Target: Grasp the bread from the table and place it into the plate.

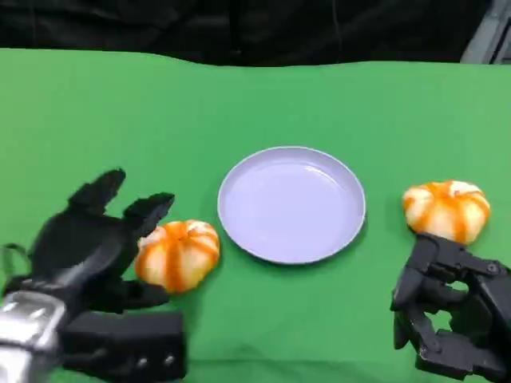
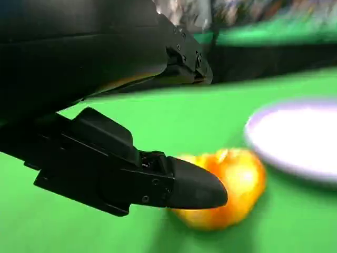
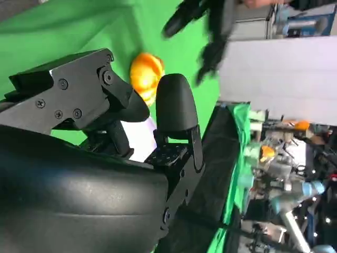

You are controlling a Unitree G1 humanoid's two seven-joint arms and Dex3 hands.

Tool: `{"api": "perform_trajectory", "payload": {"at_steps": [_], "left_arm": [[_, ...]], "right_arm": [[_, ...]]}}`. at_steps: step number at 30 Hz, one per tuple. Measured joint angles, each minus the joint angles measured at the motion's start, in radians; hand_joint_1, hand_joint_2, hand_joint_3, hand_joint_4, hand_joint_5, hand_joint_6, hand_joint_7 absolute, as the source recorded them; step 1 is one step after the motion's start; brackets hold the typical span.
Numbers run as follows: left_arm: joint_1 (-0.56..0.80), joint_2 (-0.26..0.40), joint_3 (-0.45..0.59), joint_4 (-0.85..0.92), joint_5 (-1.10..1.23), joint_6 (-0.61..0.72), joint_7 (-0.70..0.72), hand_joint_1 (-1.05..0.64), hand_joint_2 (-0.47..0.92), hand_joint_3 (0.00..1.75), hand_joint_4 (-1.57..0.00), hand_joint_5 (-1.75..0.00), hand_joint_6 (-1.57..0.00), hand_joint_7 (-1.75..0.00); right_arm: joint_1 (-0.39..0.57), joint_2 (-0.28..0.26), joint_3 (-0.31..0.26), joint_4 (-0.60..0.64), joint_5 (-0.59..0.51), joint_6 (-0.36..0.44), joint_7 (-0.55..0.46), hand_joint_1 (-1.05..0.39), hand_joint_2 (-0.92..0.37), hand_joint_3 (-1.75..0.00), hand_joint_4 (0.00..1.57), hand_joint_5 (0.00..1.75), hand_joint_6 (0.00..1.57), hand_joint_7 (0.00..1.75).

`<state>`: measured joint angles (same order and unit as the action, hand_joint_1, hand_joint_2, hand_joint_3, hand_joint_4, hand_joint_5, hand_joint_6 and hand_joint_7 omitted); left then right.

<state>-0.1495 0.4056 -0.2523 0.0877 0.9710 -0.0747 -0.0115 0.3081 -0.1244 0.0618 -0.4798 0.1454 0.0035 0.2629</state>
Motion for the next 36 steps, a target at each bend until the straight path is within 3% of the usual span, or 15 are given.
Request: {"api": "perform_trajectory", "payload": {"at_steps": [36], "left_arm": [[-0.127, -0.028, -0.164, 0.177, 0.017, 0.101, 0.051, -1.0, 0.92, 0.55, 0.0, 0.0, -0.19, -0.01]], "right_arm": [[0.009, -0.005, -0.004, -0.005, -0.001, 0.001, 0.001, -0.04, -0.7, -1.0, 0.76, 1.75, 0.68, 1.51]]}}
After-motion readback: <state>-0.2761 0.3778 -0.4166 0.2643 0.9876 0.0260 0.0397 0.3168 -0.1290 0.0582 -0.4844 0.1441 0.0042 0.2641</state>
